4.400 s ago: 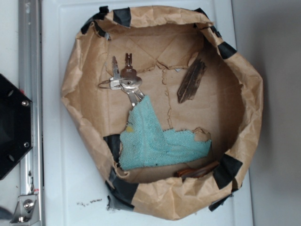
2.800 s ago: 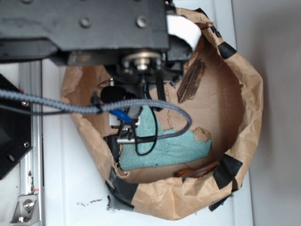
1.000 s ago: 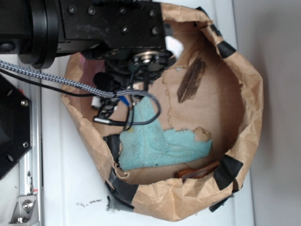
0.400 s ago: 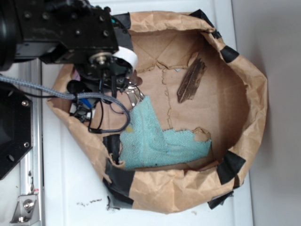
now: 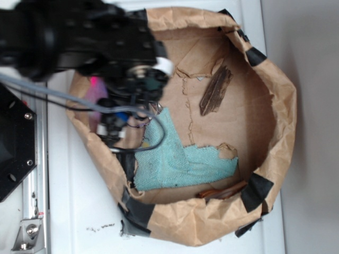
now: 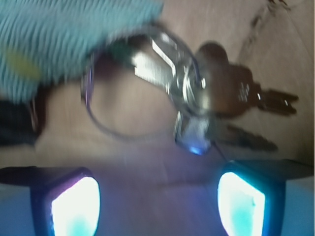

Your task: Grab the silver keys.

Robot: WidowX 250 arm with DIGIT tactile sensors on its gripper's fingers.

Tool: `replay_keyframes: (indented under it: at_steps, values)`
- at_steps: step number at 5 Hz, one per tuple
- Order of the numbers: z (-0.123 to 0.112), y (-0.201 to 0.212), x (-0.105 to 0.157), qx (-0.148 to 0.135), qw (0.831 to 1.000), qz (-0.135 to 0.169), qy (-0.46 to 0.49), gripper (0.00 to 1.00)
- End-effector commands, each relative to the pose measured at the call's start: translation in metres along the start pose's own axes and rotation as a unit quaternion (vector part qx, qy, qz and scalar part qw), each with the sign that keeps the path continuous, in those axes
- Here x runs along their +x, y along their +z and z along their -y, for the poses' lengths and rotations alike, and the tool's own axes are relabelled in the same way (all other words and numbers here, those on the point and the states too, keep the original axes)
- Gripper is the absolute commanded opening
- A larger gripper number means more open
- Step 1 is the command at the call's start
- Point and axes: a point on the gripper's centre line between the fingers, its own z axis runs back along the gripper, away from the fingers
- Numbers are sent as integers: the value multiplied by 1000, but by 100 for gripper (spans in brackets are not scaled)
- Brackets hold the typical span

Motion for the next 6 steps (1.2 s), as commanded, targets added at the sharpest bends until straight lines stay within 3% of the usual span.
replay_keyframes:
  at_steps: [1,2,3,4,6]
  values:
    - [2,26,6,-23,999,13,-18,100]
    - [11,22,-5,-20,998,32,-43,100]
    - [16,26,-5,-38,997,26,-69,100]
    - [27,14,-9,-50,994,61,-75,100]
    - [44,10,12,-54,990,131,-22,100]
